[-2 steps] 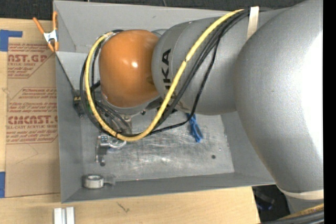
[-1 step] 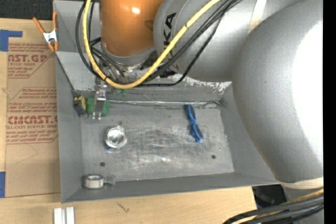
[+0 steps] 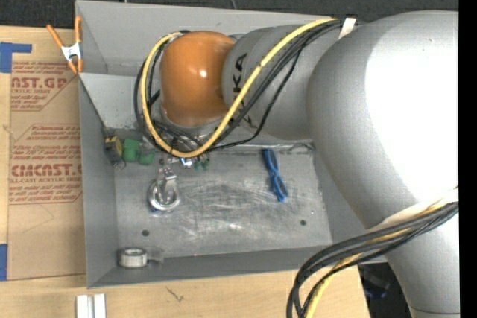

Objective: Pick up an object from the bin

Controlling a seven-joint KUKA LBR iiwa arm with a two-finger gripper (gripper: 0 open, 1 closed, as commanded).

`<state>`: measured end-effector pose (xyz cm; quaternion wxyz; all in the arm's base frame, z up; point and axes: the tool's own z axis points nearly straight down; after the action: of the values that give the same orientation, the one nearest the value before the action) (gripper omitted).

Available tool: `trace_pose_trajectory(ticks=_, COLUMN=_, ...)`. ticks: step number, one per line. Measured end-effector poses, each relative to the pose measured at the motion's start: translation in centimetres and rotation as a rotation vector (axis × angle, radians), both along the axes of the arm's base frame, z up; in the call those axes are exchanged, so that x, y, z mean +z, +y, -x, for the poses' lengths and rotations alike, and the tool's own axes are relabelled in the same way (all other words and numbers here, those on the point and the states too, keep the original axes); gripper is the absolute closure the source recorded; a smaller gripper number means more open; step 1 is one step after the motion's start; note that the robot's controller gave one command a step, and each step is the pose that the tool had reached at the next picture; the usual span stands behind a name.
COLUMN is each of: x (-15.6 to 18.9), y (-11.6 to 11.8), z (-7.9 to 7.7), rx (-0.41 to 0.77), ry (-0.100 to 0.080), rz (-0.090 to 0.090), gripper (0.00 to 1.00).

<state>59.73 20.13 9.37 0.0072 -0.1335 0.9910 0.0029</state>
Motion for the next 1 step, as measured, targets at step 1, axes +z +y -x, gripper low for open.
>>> trace_pose_trajectory(ticks=1, x=-1.46, y=2.49, z=1.1, rx=0.422, ry=-0.01, rz=0.007, gripper=0.0)
